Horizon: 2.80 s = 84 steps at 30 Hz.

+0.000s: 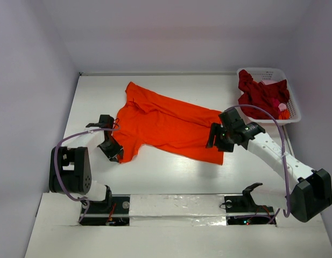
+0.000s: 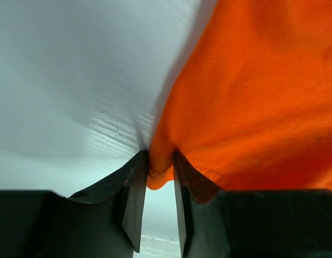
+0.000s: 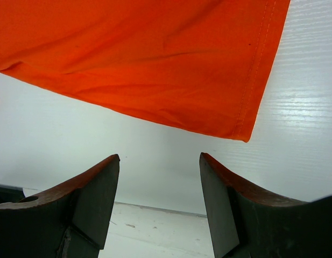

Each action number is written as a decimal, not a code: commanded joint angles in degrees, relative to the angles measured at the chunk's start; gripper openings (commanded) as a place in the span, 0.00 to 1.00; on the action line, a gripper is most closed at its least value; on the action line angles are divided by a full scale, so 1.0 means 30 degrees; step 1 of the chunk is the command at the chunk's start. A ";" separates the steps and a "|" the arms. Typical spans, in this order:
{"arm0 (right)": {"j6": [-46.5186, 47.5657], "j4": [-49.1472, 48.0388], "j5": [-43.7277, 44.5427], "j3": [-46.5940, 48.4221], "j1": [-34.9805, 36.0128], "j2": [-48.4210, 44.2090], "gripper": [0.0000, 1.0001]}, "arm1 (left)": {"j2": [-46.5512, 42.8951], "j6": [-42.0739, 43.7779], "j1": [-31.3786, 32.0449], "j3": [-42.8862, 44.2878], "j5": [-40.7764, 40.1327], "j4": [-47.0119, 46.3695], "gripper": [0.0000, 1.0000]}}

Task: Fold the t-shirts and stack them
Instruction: Fold the tshirt

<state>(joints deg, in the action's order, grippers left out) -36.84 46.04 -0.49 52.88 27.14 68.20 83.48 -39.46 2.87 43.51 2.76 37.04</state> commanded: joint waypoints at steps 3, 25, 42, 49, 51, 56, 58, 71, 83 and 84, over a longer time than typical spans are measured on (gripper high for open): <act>0.0268 -0.0025 -0.0129 0.0800 0.0213 -0.0235 0.67 | -0.0494 0.0029 -0.0138 0.0439 -0.0570 0.0838 0.18; -0.0638 -0.0581 -0.0335 -0.0224 0.0213 0.0584 0.66 | -0.0377 -0.0001 -0.0138 0.1084 -0.0394 0.0926 0.00; -0.5854 -0.1258 0.1446 -0.1632 0.0213 0.3254 0.65 | -0.0230 0.0322 -0.0138 0.0878 0.0191 0.0282 0.00; -0.7114 0.0297 0.2800 -0.1923 0.0213 0.0997 0.64 | -0.0259 0.0585 -0.0138 0.1230 0.0455 0.0399 0.00; -0.7465 0.0327 0.2917 -0.2479 0.0213 0.0675 0.64 | -0.0259 0.0673 -0.0138 0.1289 0.0455 0.0399 0.00; -0.8488 -0.0053 0.2685 -0.3768 0.0213 0.0644 0.64 | -0.0405 0.0820 -0.0138 0.1347 0.0543 0.0516 0.00; -0.8929 -0.0577 0.2304 -0.4237 0.0213 0.0760 0.64 | -0.0523 0.0820 -0.0138 0.1377 0.0543 0.0545 0.00; -1.3701 -0.1430 0.1657 -0.5320 0.0213 -0.2047 0.63 | -0.0962 0.1347 -0.0138 0.2049 0.0690 0.1042 0.00; -1.4819 0.0354 0.2419 -0.5031 0.0213 -0.1790 0.63 | -0.0904 0.1728 -0.0138 0.2372 0.1041 0.1131 0.00; -1.5023 0.0501 0.2536 -0.4943 0.0213 -0.1614 0.63 | -0.0875 0.1728 -0.0138 0.2460 0.1041 0.1160 0.00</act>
<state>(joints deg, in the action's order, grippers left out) -79.20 44.71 4.69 37.10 27.16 62.35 82.35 -35.14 2.87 48.16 5.34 38.89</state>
